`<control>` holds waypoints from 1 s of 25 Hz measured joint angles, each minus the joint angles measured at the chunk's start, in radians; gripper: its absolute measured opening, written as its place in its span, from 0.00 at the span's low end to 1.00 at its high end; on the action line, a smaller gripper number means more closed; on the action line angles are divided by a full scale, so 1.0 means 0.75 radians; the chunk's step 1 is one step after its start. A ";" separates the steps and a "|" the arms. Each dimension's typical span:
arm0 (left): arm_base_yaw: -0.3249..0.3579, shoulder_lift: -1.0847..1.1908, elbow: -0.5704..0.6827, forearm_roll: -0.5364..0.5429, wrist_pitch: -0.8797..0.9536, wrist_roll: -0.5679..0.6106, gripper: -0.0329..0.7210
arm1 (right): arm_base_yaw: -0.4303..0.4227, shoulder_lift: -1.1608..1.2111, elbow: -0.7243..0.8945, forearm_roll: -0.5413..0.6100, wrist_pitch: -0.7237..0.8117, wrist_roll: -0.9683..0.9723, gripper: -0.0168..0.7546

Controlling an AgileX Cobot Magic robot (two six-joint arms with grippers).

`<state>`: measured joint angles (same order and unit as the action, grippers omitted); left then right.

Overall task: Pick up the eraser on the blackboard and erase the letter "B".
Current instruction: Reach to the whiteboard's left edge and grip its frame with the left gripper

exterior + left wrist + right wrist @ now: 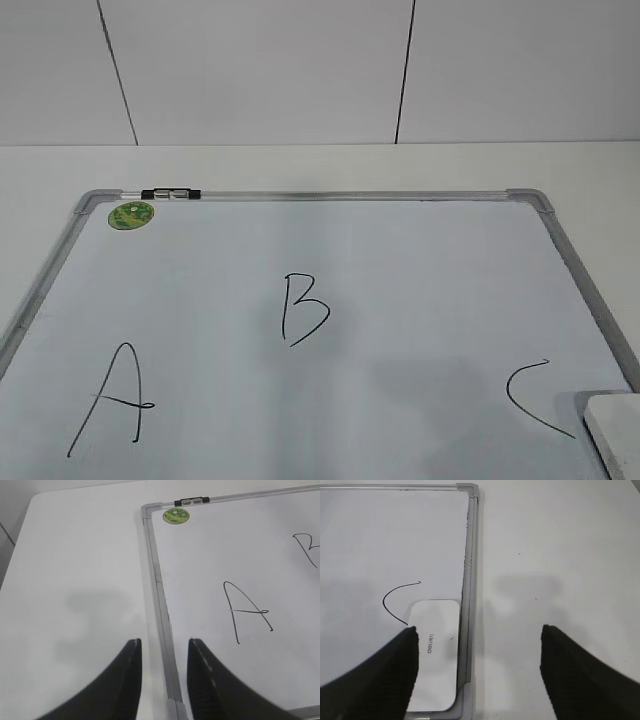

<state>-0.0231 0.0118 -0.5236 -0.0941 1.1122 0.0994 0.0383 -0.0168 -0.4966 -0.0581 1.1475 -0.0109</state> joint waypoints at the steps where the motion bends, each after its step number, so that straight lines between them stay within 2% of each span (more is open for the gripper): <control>1: 0.000 0.000 0.000 0.000 0.000 0.000 0.36 | 0.000 0.000 0.000 0.000 0.000 0.000 0.78; 25: 0.000 0.000 0.000 0.000 0.000 0.000 0.36 | 0.000 0.000 0.000 0.000 -0.002 0.000 0.78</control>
<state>-0.0231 0.0118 -0.5236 -0.0941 1.1122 0.0994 0.0383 -0.0168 -0.4966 -0.0581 1.1461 -0.0109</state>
